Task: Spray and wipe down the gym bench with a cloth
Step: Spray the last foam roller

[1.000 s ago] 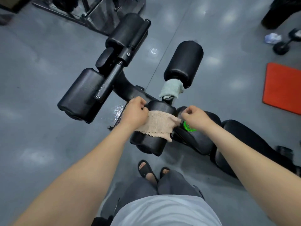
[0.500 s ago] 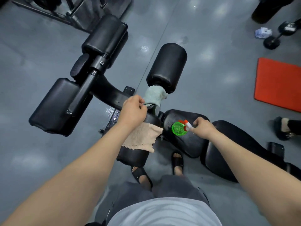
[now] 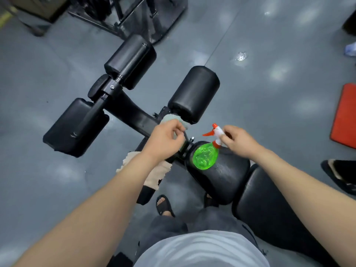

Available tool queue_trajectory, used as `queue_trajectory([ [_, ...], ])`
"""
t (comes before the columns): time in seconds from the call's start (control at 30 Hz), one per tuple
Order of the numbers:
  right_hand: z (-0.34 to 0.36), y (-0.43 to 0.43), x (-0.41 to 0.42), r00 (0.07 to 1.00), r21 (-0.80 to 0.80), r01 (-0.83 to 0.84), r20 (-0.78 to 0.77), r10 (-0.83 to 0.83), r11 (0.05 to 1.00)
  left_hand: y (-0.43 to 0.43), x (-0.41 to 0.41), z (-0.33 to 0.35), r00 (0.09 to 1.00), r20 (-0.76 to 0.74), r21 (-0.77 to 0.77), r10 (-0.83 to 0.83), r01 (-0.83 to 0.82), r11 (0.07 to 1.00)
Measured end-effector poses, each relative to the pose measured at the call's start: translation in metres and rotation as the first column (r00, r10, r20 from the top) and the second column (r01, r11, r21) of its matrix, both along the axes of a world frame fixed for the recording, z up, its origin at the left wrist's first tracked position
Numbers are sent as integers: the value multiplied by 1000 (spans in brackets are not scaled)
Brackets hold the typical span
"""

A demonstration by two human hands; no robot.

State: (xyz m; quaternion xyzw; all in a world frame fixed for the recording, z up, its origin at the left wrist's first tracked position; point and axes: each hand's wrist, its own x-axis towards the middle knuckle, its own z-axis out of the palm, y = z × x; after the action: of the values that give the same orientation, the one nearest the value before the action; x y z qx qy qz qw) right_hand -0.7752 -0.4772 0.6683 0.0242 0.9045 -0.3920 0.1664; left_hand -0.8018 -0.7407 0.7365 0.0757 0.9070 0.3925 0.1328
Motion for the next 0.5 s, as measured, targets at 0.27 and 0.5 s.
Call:
queue_trajectory([
  [0.27,86,11,-51,979,-346,160,-63,-193,924,37,-4,26,950,259,-233,-173,235,944],
  [0.5,95,-5,-56,987,-541,133,-4,-160,831,53,-10,32,973,230,-50,-25,38,998],
])
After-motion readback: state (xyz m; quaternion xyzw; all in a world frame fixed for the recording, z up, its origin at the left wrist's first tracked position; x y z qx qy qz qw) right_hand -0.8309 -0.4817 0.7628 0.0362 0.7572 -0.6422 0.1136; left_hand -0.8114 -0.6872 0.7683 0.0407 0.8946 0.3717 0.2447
